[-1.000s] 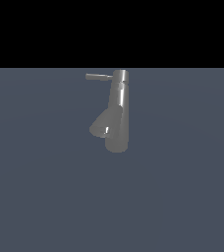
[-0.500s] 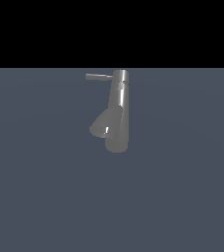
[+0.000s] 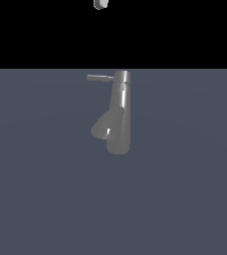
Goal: Turn on the faucet by rotating a designated handle.
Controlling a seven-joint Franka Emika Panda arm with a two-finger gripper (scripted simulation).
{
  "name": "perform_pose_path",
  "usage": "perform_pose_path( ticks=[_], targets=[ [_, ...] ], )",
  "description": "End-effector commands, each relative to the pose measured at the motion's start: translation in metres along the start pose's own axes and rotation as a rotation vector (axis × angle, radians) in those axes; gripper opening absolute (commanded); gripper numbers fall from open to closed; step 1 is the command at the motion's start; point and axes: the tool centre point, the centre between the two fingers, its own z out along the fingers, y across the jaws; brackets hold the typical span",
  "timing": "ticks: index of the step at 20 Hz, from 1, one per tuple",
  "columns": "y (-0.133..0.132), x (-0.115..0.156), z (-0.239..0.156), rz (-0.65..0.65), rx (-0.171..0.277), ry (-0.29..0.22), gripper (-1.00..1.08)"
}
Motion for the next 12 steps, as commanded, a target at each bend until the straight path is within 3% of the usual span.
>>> perform_pose_path(
  ticks=[1, 12],
  targets=[
    [-0.012, 0.010, 0.010, 0.072, -0.001, -0.002, -1.00],
    [-0.060, 0.051, 0.063, 0.379, -0.018, 0.011, -1.00]
  ],
)
